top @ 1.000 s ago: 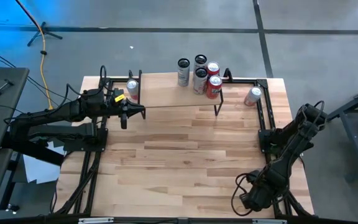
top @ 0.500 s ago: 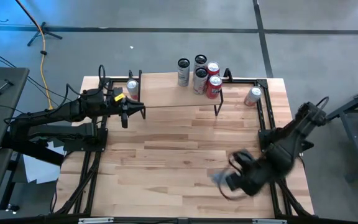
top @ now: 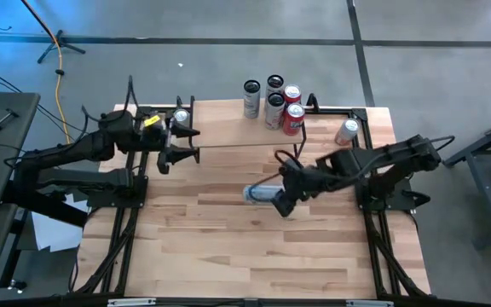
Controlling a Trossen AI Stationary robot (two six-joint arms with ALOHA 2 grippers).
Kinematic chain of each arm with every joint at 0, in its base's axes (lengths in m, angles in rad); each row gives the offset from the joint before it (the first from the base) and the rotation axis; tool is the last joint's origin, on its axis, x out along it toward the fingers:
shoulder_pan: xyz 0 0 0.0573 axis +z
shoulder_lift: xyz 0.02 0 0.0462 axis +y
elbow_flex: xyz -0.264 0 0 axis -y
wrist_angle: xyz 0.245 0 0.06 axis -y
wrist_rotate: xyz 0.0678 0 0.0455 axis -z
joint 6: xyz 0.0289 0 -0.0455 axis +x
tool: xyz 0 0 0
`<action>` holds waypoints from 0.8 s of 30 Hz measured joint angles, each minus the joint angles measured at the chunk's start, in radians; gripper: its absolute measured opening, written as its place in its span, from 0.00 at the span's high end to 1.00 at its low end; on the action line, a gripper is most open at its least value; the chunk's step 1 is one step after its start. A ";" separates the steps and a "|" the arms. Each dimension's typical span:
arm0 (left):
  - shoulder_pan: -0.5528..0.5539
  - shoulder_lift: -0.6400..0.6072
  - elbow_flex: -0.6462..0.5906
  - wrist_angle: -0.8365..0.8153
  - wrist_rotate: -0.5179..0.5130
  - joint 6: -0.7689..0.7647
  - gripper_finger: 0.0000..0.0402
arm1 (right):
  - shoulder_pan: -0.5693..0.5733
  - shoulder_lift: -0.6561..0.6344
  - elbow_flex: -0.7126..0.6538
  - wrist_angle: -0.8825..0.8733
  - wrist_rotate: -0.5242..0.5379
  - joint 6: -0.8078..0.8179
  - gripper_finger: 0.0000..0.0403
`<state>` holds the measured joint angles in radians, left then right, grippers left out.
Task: Place canned beverage on shelf
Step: Put the black blue soda can on the shelf
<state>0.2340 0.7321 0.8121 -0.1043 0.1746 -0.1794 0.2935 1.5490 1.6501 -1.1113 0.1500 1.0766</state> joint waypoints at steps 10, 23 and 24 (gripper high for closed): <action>-0.056 0.289 0.241 -0.058 0.156 -0.088 0.11 | -0.160 0.000 0.000 0.084 -0.171 -0.422 0.39; -0.162 0.582 0.522 -0.396 0.026 0.103 0.09 | -0.209 0.001 0.000 0.179 -0.221 -0.774 0.39; -0.162 0.603 0.530 -0.411 0.026 0.103 0.09 | -0.209 0.001 0.000 0.193 -0.212 -0.791 0.39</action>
<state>0.0719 1.3346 1.3425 -0.5152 0.2010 -0.0767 0.0849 1.5497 1.6501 -0.9180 -0.0620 0.2859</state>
